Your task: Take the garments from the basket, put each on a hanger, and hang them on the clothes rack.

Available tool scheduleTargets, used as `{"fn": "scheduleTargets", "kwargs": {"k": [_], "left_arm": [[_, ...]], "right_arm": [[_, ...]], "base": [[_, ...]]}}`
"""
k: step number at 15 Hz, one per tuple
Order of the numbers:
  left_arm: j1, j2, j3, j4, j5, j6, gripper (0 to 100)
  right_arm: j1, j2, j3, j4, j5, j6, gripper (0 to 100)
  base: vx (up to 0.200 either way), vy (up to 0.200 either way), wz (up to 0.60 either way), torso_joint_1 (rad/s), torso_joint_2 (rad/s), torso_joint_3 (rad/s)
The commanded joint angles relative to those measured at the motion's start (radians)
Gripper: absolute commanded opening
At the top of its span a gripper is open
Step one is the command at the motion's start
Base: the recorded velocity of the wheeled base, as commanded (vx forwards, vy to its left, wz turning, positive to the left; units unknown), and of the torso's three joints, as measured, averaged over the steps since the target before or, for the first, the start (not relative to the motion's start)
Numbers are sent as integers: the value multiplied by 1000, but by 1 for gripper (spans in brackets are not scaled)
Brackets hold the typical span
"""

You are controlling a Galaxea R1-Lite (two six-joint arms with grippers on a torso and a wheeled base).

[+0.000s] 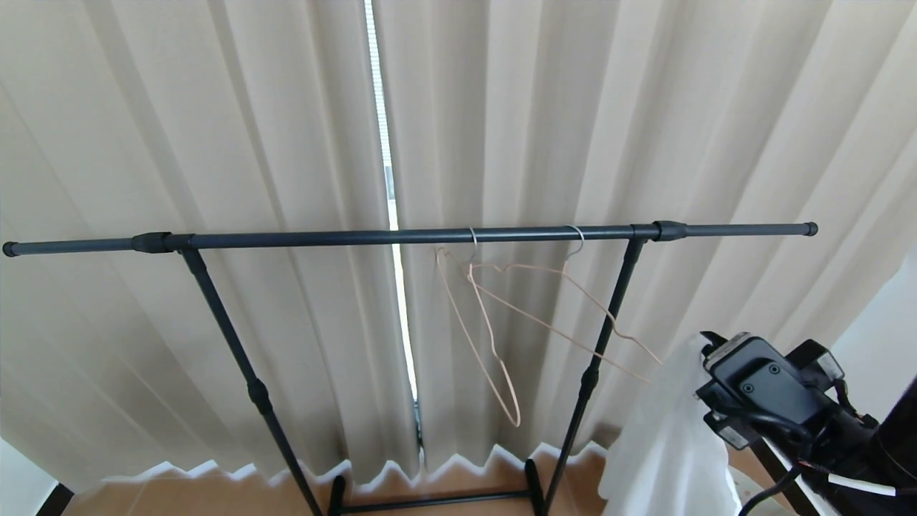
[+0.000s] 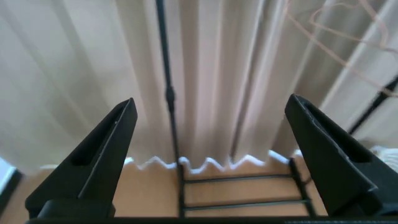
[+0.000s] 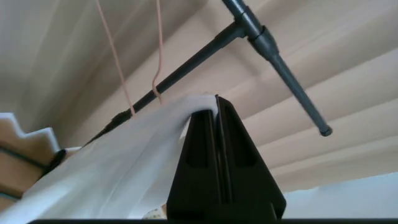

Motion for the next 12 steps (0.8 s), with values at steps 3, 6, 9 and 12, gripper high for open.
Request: {"fn": "scheduleTargets", "kwargs": {"k": [3,6,9,12], "left_arm": [[-38,393,-219,7,-193,-134,100],[-204,523,-219,10,-193,-142,100],[-367,609,-241,7,-193,-163,100],[-466,700,-288,2,-190,-184,100]], "right_arm": [[77,-225,-246,571,0,253,0],[197,-301,-567,1248,11,633,0],[323,-183,-719,1403,63,882,0],[398,-90,-791,1403,82,968,0]], "base": [[0,0,0,0,0,0],[0,0,0,0,0,0],[0,0,0,0,0,0],[0,0,0,0,0,0]]}}
